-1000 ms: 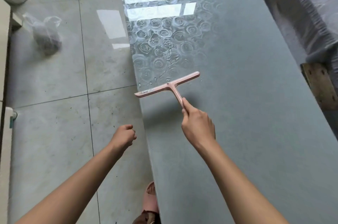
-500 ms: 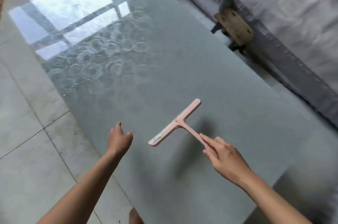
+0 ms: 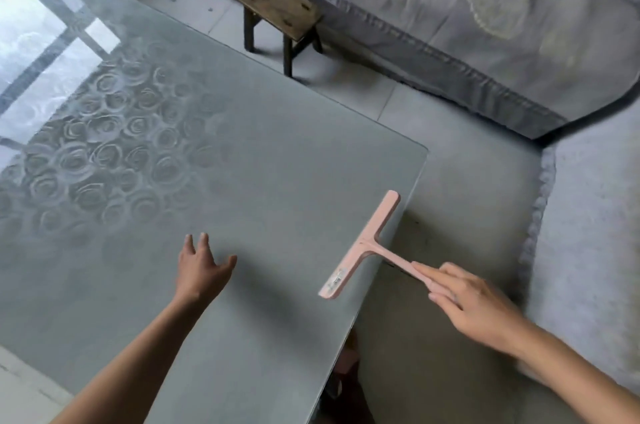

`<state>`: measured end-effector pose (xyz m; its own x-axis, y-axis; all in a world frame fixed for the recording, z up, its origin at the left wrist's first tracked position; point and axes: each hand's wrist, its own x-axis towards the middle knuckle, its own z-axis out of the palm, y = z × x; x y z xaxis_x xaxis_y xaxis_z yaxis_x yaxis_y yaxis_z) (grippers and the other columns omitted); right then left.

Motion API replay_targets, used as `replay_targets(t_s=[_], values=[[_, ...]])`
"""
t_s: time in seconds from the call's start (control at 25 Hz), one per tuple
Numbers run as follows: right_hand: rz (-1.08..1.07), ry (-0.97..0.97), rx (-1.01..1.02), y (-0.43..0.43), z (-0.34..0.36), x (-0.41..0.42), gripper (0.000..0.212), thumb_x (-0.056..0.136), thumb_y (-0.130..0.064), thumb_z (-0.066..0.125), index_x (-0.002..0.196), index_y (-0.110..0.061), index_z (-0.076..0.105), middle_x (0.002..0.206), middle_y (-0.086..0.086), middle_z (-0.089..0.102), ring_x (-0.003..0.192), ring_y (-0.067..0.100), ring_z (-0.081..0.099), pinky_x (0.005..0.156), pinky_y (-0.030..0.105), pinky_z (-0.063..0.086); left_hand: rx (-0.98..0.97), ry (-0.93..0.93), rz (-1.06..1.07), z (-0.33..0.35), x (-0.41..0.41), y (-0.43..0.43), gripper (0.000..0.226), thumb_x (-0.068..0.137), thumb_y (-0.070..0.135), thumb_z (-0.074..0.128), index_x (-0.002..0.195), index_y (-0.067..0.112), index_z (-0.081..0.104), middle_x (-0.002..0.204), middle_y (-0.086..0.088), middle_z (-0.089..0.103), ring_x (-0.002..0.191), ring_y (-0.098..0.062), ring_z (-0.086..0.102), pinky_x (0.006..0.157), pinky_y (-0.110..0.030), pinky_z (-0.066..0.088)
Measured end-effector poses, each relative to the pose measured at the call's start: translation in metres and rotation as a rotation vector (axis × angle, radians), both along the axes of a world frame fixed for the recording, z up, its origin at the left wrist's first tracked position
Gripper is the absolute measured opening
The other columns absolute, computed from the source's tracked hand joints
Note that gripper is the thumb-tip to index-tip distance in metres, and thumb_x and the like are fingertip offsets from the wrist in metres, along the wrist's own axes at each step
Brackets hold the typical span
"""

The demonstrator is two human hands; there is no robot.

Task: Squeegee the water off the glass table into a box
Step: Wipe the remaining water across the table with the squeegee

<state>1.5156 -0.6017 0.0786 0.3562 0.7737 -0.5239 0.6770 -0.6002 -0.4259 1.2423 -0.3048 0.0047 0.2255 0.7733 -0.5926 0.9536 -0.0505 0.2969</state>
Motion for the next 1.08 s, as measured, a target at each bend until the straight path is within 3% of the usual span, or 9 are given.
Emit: replay_targets(t_s=[0.12,0.24,0.44,0.56,0.72,0.92,1.0,1.08], values=[[0.008,0.008,-0.022,-0.019,-0.005,0.023,0.048,0.097,-0.029,0.048,0.142,-0.042,0.036,0.093,-0.015,0.046,0.078,0.006,0.055,0.07,0.023,0.043,0.023,0.056,-0.192,-0.011,0.024,-0.008,0.089,0.087,0.042,0.063,0.153,0.012,0.01,0.16,-0.013,-0.006,0.147,-0.028,0.001,0.117,-0.039,0.015],[0.099,-0.025,-0.016,0.007,-0.027,0.019,0.049,0.1,-0.032,0.04,0.144,-0.046,0.026,0.097,-0.011,0.044,0.081,0.016,0.058,0.07,0.03,0.043,0.04,0.118,-0.254,-0.025,0.039,-0.006,0.091,0.087,0.045,0.062,0.153,0.014,0.008,0.159,-0.011,-0.013,0.148,-0.025,-0.005,0.117,-0.043,0.018],[0.139,-0.017,0.07,0.084,-0.062,0.002,0.05,0.101,-0.027,0.038,0.145,-0.045,0.025,0.102,-0.004,0.044,0.088,0.024,0.058,0.079,0.037,0.045,0.124,0.138,-0.259,-0.043,0.042,0.004,0.075,0.092,0.034,0.055,0.151,0.008,0.017,0.159,-0.017,0.0,0.147,-0.03,0.001,0.117,-0.04,0.014],[0.129,0.015,0.118,0.045,-0.045,0.023,0.049,0.099,-0.034,0.038,0.143,-0.052,0.024,0.095,-0.012,0.041,0.077,0.016,0.057,0.071,0.038,0.048,0.151,0.203,-0.35,-0.04,0.041,0.007,0.065,0.096,0.034,0.046,0.15,0.008,0.021,0.158,-0.019,0.009,0.145,-0.034,0.011,0.116,-0.039,0.019],[0.165,-0.075,-0.076,-0.003,-0.029,0.038,0.05,0.098,-0.04,0.036,0.139,-0.061,0.016,0.09,-0.017,0.036,0.073,0.01,0.055,0.064,0.025,0.042,0.193,0.29,-0.454,-0.034,0.041,0.012,0.059,0.097,0.033,0.043,0.149,0.013,0.024,0.157,-0.017,0.015,0.141,-0.034,0.023,0.11,-0.038,0.03],[0.269,-0.033,0.02,0.121,-0.056,-0.028,0.054,0.099,-0.024,0.036,0.145,-0.047,0.02,0.11,0.0,0.045,0.09,0.031,0.058,0.069,0.036,0.037,0.152,0.292,-0.477,-0.032,0.039,0.019,0.06,0.093,0.016,0.039,0.15,0.022,0.022,0.16,-0.008,0.012,0.14,-0.029,0.025,0.107,-0.034,0.033],[0.27,-0.073,0.076,0.152,-0.055,-0.036,0.051,0.098,-0.023,0.038,0.144,-0.043,0.025,0.108,0.003,0.046,0.089,0.034,0.058,0.067,0.035,0.034,0.127,0.287,-0.476,-0.03,0.037,0.027,0.065,0.089,0.01,0.037,0.15,0.026,0.023,0.16,-0.004,0.014,0.14,-0.026,0.026,0.107,-0.032,0.033],[0.247,-0.116,0.115,0.134,-0.049,-0.016,0.05,0.098,-0.028,0.038,0.142,-0.05,0.025,0.102,-0.003,0.046,0.086,0.029,0.058,0.067,0.035,0.036,0.108,0.275,-0.478,-0.028,0.035,0.034,0.069,0.086,0.007,0.037,0.15,0.029,0.025,0.16,-0.001,0.016,0.139,-0.023,0.028,0.106,-0.031,0.035]])
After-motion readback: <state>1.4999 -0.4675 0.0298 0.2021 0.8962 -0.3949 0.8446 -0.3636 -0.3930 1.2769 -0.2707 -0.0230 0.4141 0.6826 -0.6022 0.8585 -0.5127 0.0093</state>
